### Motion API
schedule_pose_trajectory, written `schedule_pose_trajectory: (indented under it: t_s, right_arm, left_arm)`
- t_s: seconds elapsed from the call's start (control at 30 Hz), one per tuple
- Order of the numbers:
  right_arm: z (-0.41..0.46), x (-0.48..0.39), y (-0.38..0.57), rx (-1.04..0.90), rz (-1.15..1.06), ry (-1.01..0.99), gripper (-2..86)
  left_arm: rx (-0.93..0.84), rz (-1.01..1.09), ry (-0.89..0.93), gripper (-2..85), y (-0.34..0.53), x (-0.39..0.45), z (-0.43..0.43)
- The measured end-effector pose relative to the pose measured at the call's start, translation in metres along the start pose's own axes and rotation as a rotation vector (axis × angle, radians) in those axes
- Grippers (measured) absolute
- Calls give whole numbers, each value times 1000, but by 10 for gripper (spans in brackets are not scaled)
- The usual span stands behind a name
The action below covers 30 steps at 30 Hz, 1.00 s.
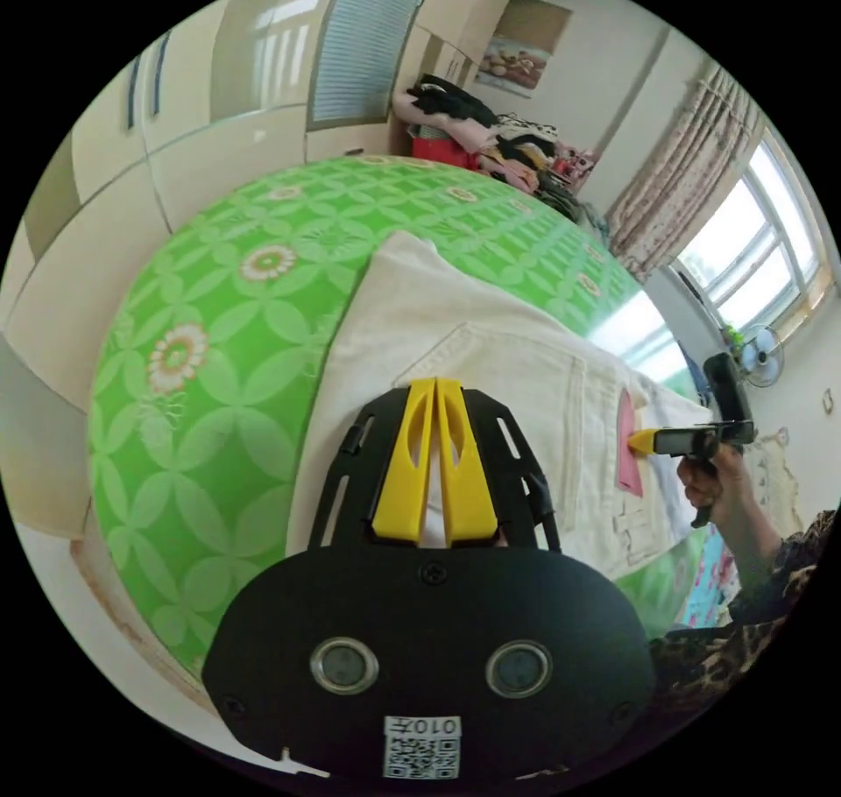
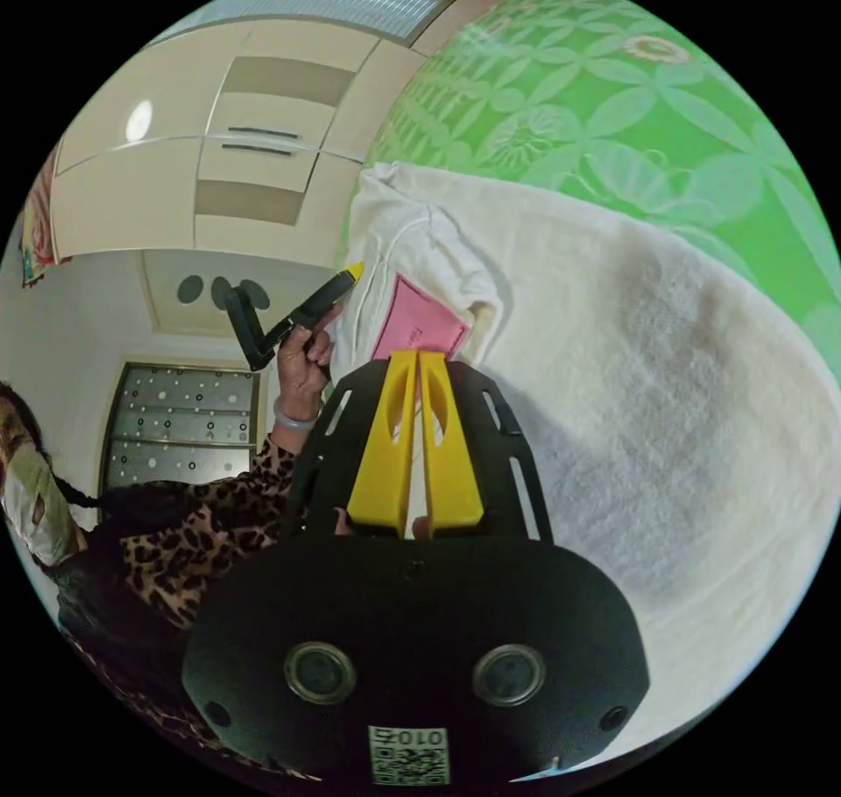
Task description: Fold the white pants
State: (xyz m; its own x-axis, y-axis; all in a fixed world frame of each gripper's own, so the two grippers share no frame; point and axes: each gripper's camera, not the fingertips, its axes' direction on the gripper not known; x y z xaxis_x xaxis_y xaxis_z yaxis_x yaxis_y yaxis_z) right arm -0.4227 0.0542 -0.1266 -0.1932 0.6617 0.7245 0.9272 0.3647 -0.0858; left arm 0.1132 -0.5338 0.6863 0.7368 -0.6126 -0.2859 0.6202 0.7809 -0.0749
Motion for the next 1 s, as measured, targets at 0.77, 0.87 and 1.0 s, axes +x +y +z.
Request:
schedule_pose_trajectory:
  t_s: [0.77, 0.87, 1.0]
  right_arm:
    - [-112, 118, 121, 326, 125, -55, 77]
    - [-134, 134, 159, 423, 221, 64, 81]
    - [-132, 157, 177, 462, 288, 42, 83]
  left_arm:
    - [90, -117, 155, -3, 13, -17, -47]
    - [107, -136, 230, -3, 5, -22, -64]
    - [111, -93, 141, -3, -26, -15, -76]
